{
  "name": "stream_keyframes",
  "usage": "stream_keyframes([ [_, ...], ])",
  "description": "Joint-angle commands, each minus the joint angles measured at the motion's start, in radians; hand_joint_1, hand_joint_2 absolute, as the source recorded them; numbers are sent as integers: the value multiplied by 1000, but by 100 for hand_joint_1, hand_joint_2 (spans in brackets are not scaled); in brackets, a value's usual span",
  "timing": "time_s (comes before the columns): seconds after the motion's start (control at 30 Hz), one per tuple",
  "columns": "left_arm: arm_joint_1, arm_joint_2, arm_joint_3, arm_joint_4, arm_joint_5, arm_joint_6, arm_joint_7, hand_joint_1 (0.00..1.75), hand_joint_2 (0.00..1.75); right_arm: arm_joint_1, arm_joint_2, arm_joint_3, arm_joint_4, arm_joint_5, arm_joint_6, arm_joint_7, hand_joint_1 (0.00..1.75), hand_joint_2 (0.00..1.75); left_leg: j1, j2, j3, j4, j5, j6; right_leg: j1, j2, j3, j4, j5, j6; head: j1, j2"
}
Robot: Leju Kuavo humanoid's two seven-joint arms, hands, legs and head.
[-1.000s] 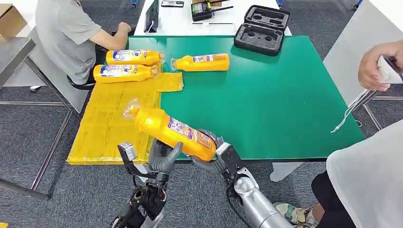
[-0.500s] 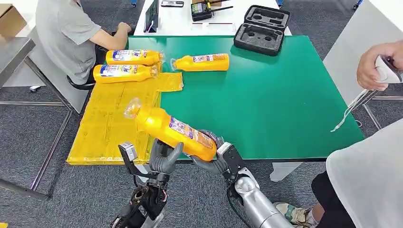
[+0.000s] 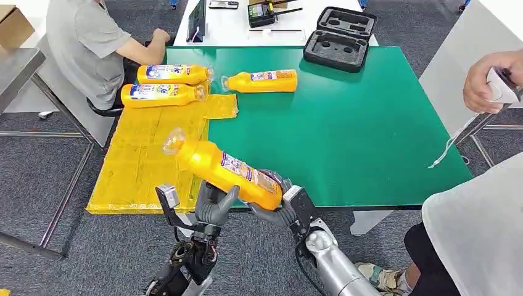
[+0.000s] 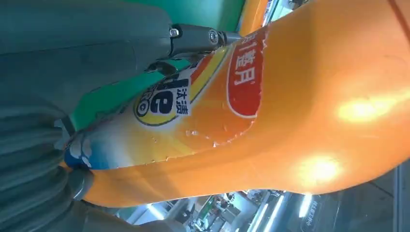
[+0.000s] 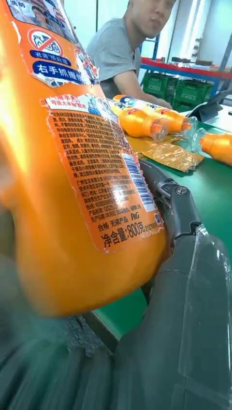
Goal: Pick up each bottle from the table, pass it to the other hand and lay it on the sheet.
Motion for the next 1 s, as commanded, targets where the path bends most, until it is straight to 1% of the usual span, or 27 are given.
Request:
stream_keyframes([
  [0.03, -43, 15, -38, 68, 2, -4, 2, 0, 175, -19, -13, -13, 19, -2, 3, 2, 169, 175, 1, 0, 3, 0, -1, -2, 1, -1, 3, -1, -1, -2, 0, 0],
  [0.3, -43, 15, -38, 68, 2, -4, 2, 0, 175, -19, -13, -13, 19, -2, 3, 2, 169, 175, 1, 0, 3, 0, -1, -2, 1, -1, 4, -1, -1, -2, 0, 0],
  [0.33, -42, 15, -37, 69, 2, -3, 2, 7, 175, -18, -12, -13, 18, -2, 2, 2, 168, 175, 1, 0, 2, 0, -1, -1, 1, 0, 2, -1, -1, -1, 0, 0],
  [0.37, -41, 14, -36, 70, 5, -7, 2, 131, 175, -17, -12, -14, 16, -2, 2, 2, 173, 175, 1, 0, 2, 0, 0, -1, 1, -1, 2, 0, -1, -1, 0, 0],
  [0.4, -40, 15, -37, 68, 5, -15, 2, 166, 175, -16, -12, -13, 15, 0, 3, 2, 168, 175, 1, 0, 3, 0, -1, -2, 1, -1, 4, -1, -1, -2, 0, 0],
  [0.47, -36, 17, -36, 57, 3, -26, 2, 175, 175, -18, -11, -12, 16, 2, 6, 2, 171, 175, 0, 0, 2, 0, 0, -1, 1, 0, 2, 0, -1, -1, 0, 0],
  [0.5, -37, 16, -33, 58, 5, -26, 2, 175, 175, -21, -11, -11, 17, 3, 8, 2, 171, 175, 1, 0, 4, 0, -1, -2, 2, 0, 4, -1, -1, -2, 0, 0],
  [0.53, -40, 15, -28, 60, 7, -24, 2, 175, 175, -25, -9, -13, 19, 2, 8, 2, 169, 175, 1, 0, 2, 0, -1, -2, 1, 0, 3, -1, -1, -2, 0, 0],
  [0.57, -40, 14, -27, 61, 8, -22, 2, 175, 175, -26, -9, -13, 21, 2, 9, 2, 164, 175, 1, 0, 2, 0, 0, -1, 1, 0, 2, 0, 0, -1, 0, 0],
  [0.6, -41, 14, -26, 63, 8, -21, 2, 175, 175, -29, -8, -14, 23, 2, 9, 2, 164, 175, 1, 0, 3, 0, -1, -2, 1, 0, 4, -1, -1, -2, 0, 0],
  [0.63, -41, 14, -23, 61, 9, -22, 2, 175, 175, -33, -7, -15, 28, 1, 11, 2, 161, 175, 1, 0, 2, 0, -1, -1, 1, 0, 2, 0, 0, -1, 0, 0],
  [0.67, -40, 15, -22, 56, 7, -23, 2, 175, 175, -34, -6, -16, 28, 1, 10, 2, 164, 175, 1, 0, 2, 0, 0, -1, 1, 0, 2, 0, 0, -1, 0, 0],
  [0.7, -35, 14, -19, 49, 1, -20, 2, 175, 175, -37, -5, -19, 32, 0, 10, 2, 154, 175, 1, 0, 3, 0, -1, -2, 1, 0, 3, 0, -1, -2, 0, 0],
  [0.73, -35, 13, -18, 47, -1, -19, 2, 175, 175, -39, -5, -20, 35, -1, 10, 2, 157, 175, 1, 0, 2, 0, -1, -2, 1, 0, 2, 0, -1, -2, 0, 0],
  [0.87, -35, 8, -13, 44, -7, -15, 2, 175, 175, -35, -6, -29, 29, -5, 12, 2, 140, 175, 0, 0, 1, 0, 0, -1, 0, 0, 1, 0, 0, -1, 0, 0],
  [0.93, -29, 10, -14, 36, -12, -20, 2, 175, 175, -26, -10, -31, 19, -4, 8, 2, 136, 175, 1, 0, 2, 0, -1, -2, 1, 0, 3, 0, -1, -2, 0, 0],
  [0.97, -26, 10, -15, 31, -17, -23, 2, 175, 175, -22, -12, -32, 15, -4, 6, 2, 124, 175, 0, 0, 2, 0, -1, -1, 0, 0, 2, 0, -1, -1, 0, 0],
  [1.0, -25, 10, -15, 26, -21, -24, 2, 175, 175, -21, -13, -33, 14, -4, 5, 2, 103, 175, 2, 0, 4, 0, -2, -2, 2, 0, 4, -1, -1, -2, 0, 0],
])
